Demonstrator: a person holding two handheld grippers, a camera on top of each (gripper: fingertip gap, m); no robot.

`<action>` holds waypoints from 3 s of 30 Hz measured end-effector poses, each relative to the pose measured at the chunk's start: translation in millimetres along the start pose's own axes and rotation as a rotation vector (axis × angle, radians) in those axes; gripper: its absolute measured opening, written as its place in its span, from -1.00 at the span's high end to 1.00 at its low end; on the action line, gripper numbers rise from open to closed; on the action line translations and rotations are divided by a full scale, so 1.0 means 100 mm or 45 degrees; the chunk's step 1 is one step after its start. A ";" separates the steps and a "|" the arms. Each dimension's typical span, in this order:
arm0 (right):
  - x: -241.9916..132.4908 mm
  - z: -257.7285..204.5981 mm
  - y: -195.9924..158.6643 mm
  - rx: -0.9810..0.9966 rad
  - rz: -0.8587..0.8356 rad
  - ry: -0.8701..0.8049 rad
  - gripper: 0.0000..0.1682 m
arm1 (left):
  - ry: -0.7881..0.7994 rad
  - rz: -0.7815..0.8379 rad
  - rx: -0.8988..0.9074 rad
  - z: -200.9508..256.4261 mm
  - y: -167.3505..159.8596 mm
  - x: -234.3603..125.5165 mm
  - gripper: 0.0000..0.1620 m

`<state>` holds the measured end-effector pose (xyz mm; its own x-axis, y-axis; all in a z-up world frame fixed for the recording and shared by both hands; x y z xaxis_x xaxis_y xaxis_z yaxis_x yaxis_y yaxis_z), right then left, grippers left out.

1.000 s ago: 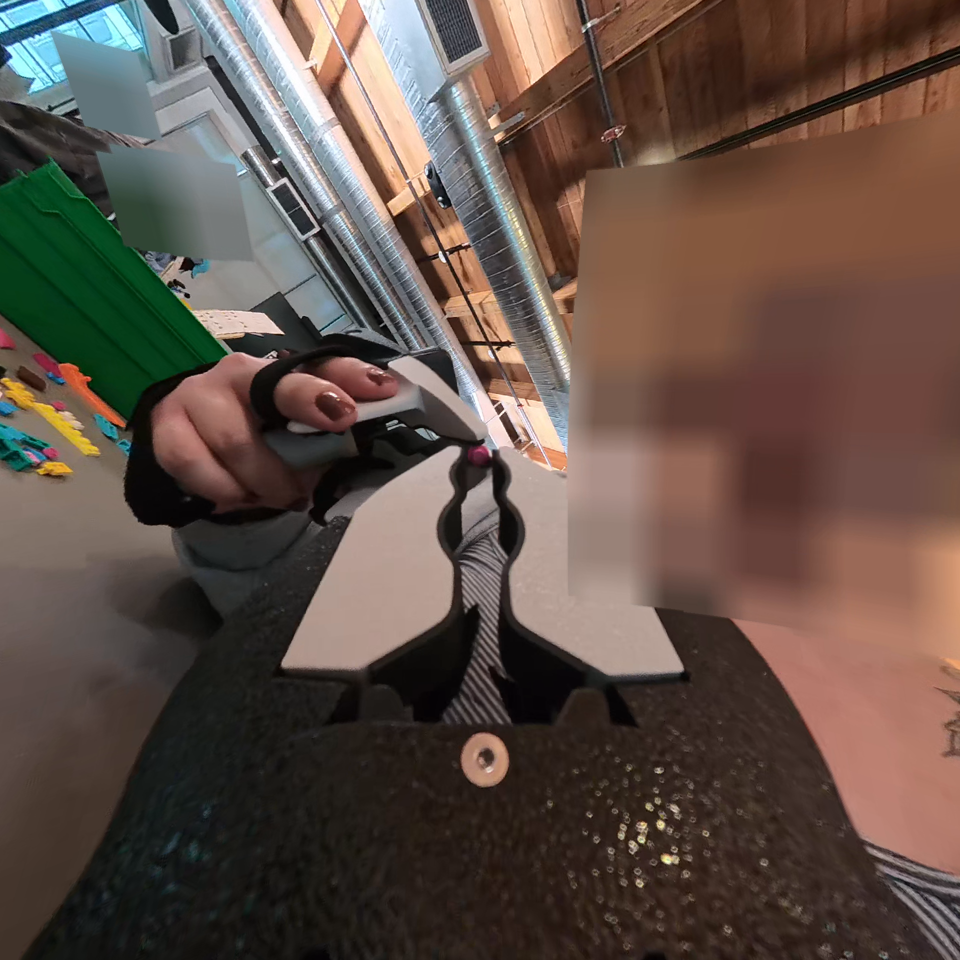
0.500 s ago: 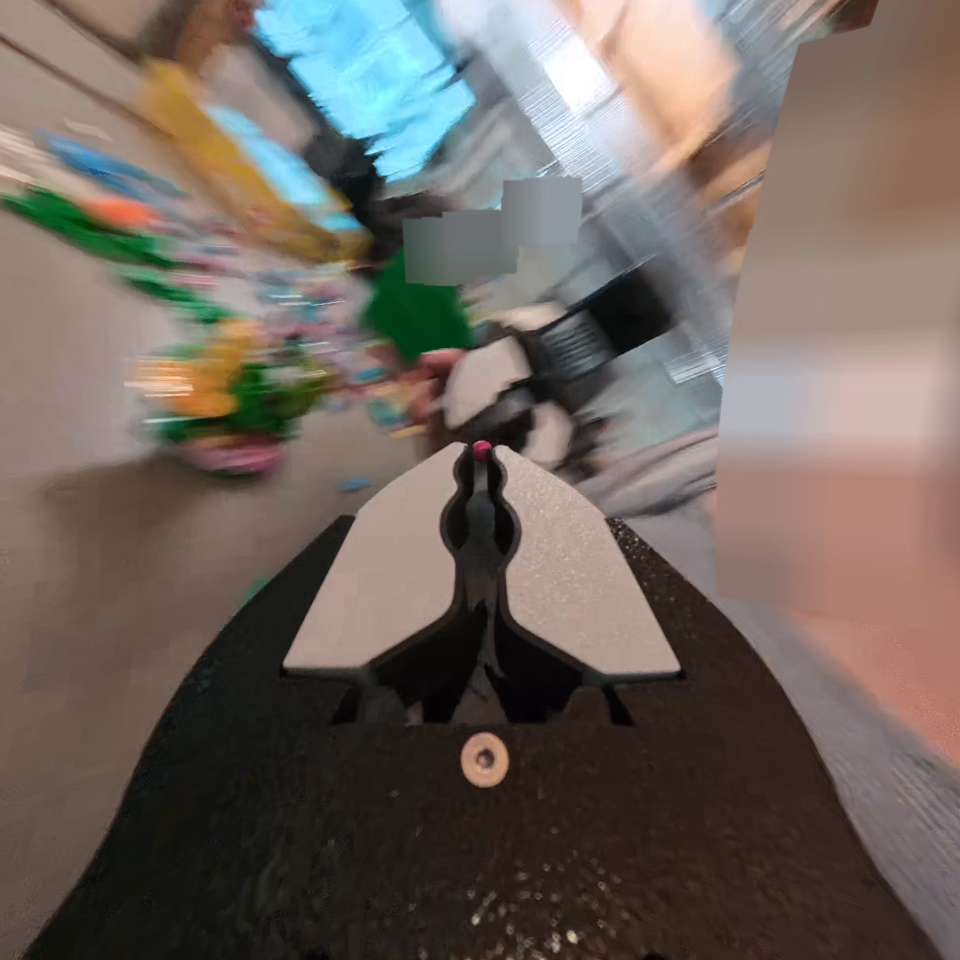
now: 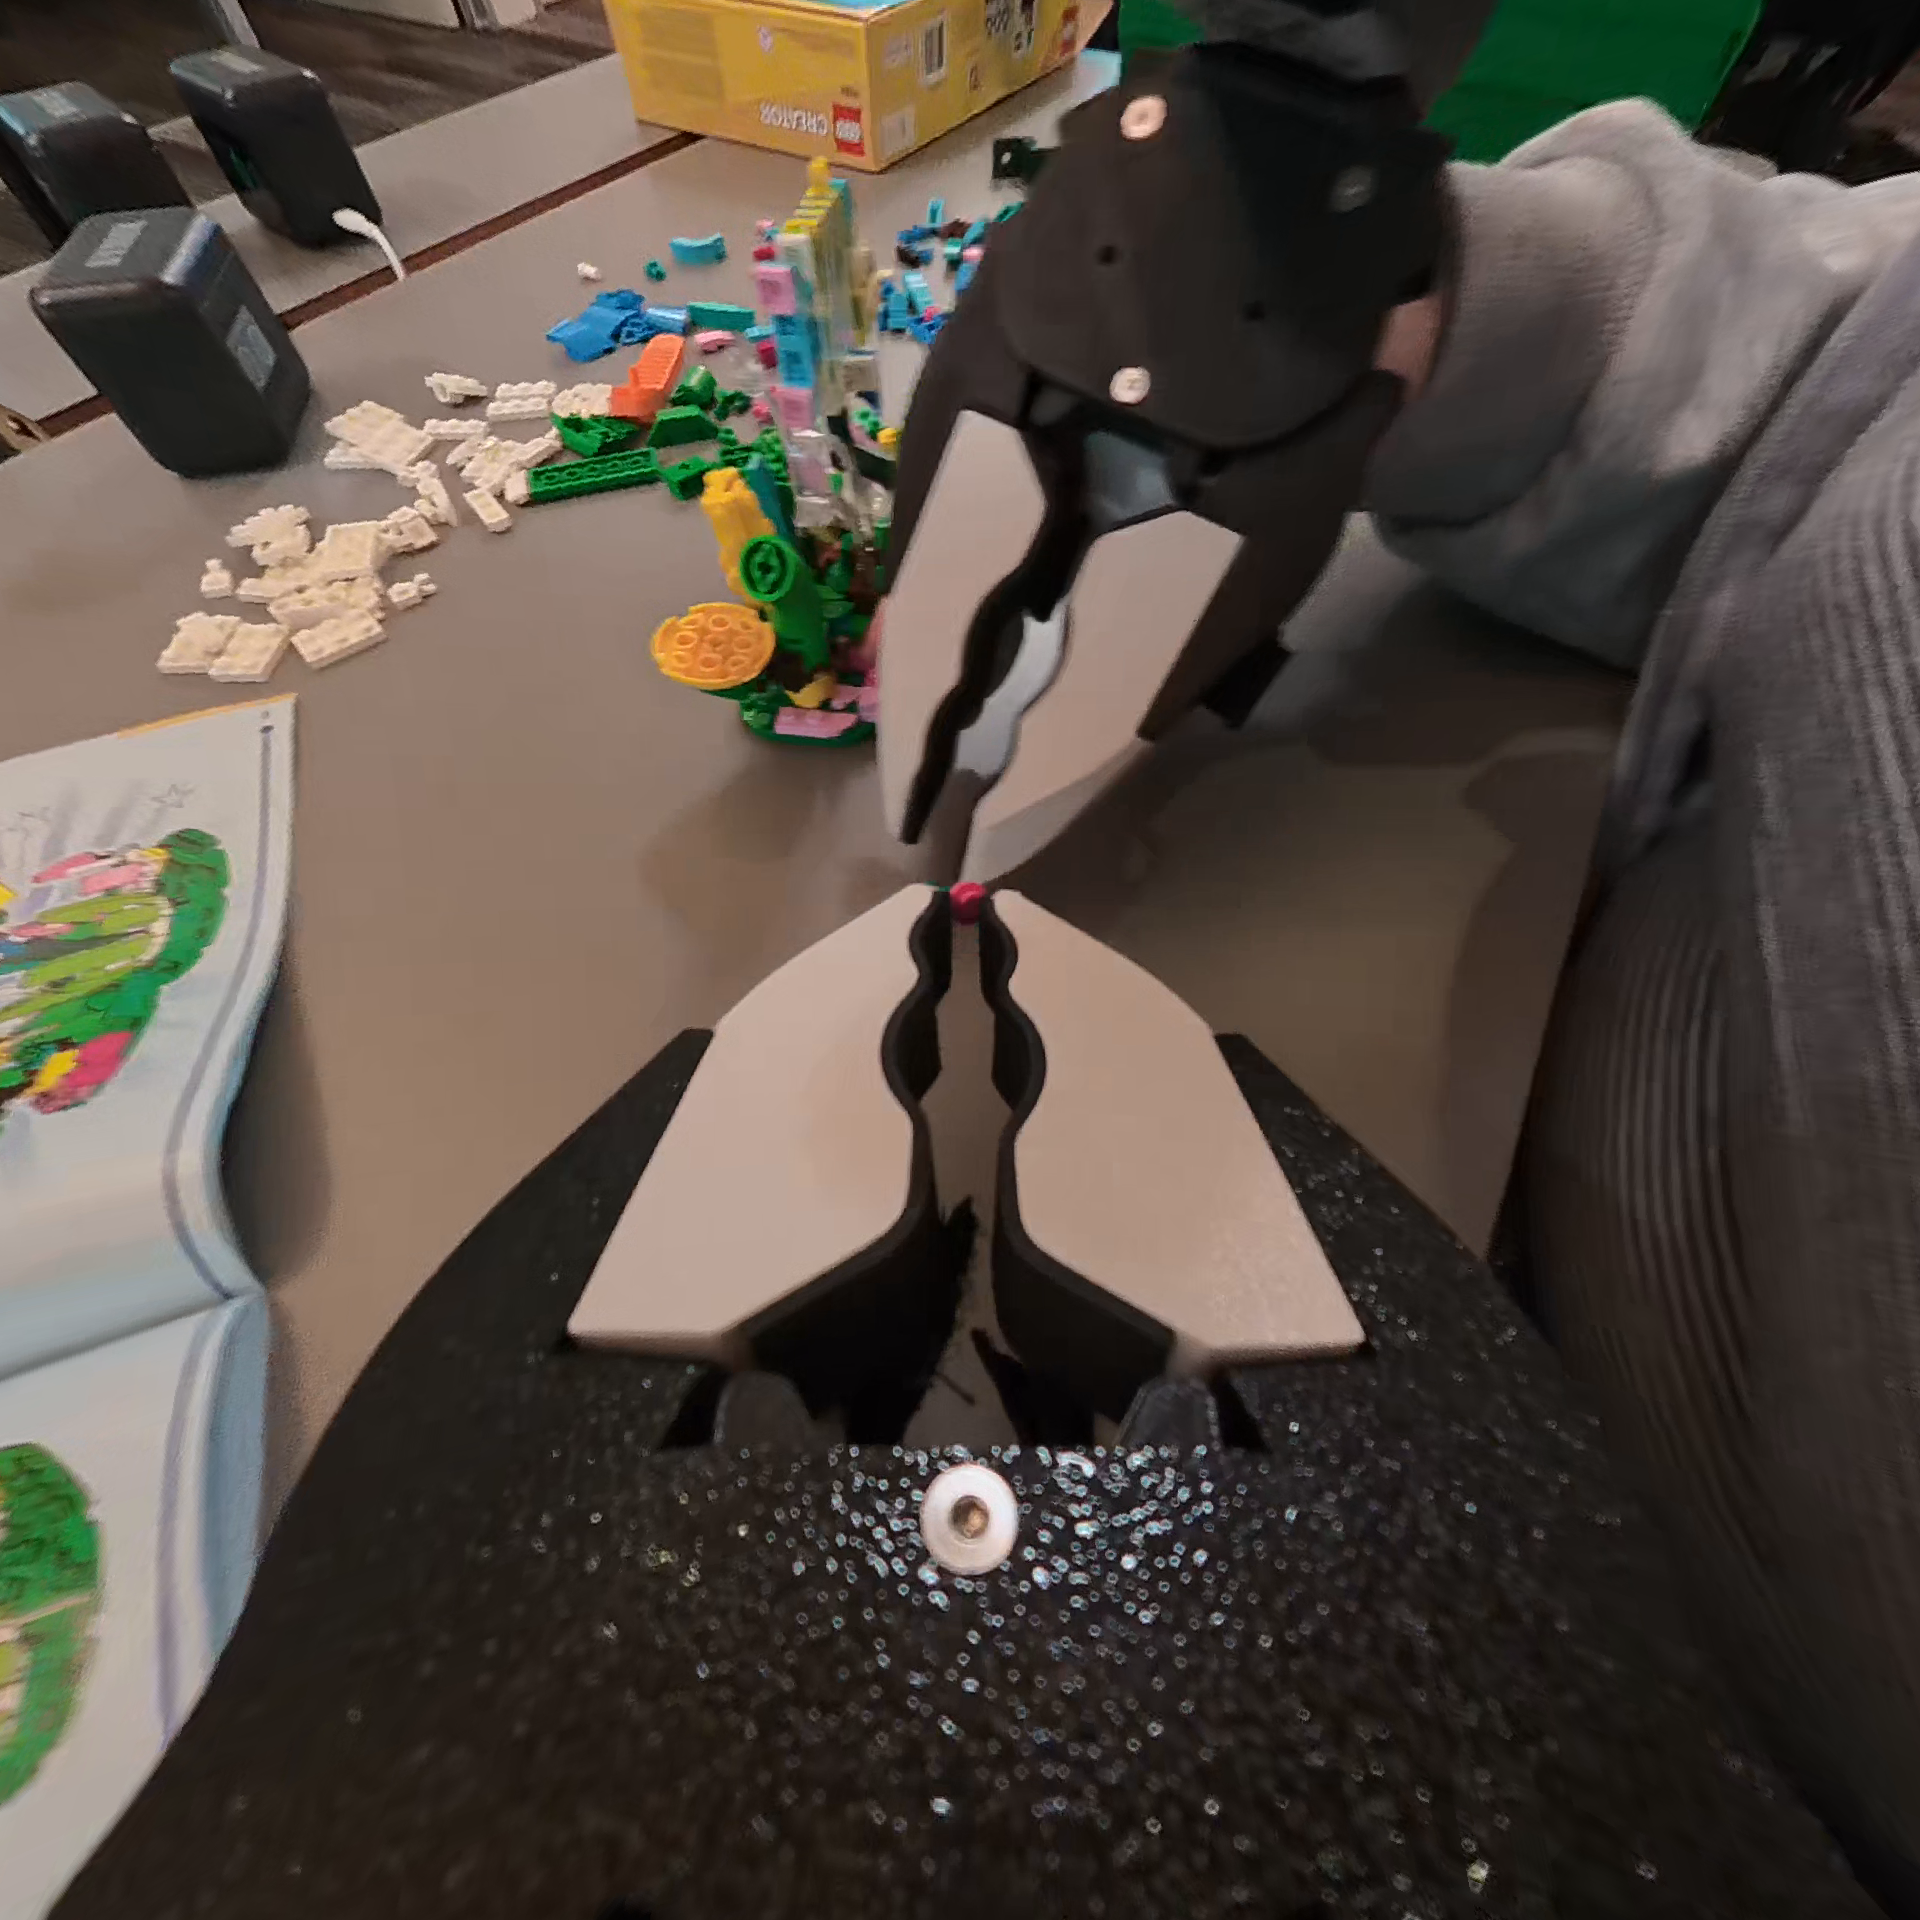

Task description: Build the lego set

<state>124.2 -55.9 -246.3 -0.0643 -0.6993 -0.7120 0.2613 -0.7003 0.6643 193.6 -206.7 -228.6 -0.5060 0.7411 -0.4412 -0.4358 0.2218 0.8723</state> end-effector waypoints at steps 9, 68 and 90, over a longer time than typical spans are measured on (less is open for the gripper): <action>0.04 0.02 -0.05 0.018 -0.014 0.002 0.88 | 0.089 0.053 -0.005 -0.01 -0.08 -0.03 0.94; -0.85 -0.18 -0.56 0.059 0.057 -0.060 0.70 | 0.135 0.078 0.021 -0.15 -0.03 -0.04 0.94; -2.56 -0.26 -2.10 0.654 -0.602 -0.779 0.70 | 0.136 0.067 -0.086 -0.16 -0.01 -0.02 0.94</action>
<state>111.1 273.5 -209.7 -0.5908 -0.1765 -0.7873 -0.3708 -0.8073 0.4592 183.2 -218.7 -232.4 -0.6040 0.6783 -0.4184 -0.4537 0.1389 0.8803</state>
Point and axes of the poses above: each gripper's, where its closed fingertips meet, x out along the fingers, y out of its top, z = x × y across the jaws, the point moved 9 cm from there along -x, back along the fingers, and after that the axes turned 14 degrees about -x, right-handed, at the moved point
